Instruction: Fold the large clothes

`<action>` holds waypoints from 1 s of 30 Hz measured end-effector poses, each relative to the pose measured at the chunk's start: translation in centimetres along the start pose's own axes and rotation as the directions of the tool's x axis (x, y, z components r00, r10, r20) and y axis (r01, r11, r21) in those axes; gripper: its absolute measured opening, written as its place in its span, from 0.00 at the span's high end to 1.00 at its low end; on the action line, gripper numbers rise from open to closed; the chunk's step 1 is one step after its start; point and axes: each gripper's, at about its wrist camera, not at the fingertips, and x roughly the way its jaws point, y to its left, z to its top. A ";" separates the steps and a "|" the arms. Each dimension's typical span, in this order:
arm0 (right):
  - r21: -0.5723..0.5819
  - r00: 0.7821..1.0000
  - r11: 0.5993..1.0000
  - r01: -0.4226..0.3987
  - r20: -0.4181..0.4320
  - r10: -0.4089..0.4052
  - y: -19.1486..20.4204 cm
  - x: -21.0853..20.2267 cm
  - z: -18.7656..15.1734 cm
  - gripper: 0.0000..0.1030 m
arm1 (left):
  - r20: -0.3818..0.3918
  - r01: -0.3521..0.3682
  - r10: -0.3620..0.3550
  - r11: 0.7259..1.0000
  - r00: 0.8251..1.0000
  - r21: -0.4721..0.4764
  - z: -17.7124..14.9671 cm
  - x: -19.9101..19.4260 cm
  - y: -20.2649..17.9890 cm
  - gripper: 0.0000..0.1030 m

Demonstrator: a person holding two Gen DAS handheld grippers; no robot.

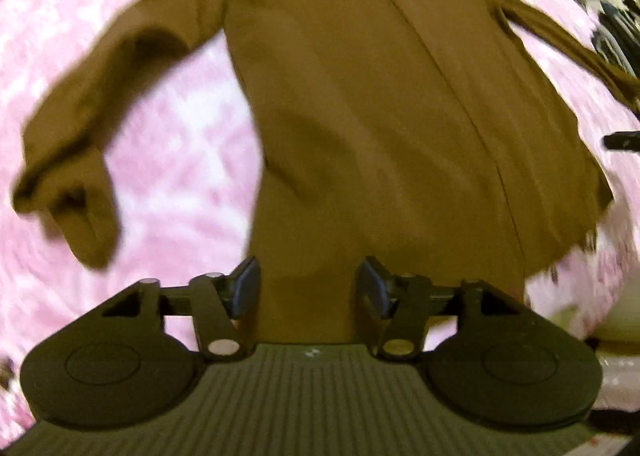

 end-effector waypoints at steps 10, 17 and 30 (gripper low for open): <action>0.059 0.995 0.996 -0.062 -0.071 0.066 1.1 2.2 -4.2 0.40 | 0.017 0.019 -0.018 0.999 1.000 -0.041 -3.3 0.8 3.6 0.45; 0.131 0.998 0.991 -0.036 -0.054 0.044 0.2 2.1 -4.3 0.78 | 0.015 0.047 -0.047 0.999 0.999 0.017 -3.0 1.0 3.3 0.78; 0.039 0.988 0.998 0.054 -0.144 -0.047 2.4 -7.9 -6.7 0.99 | 0.020 0.076 -0.075 0.995 0.997 -0.069 -9.7 -8.4 1.6 0.99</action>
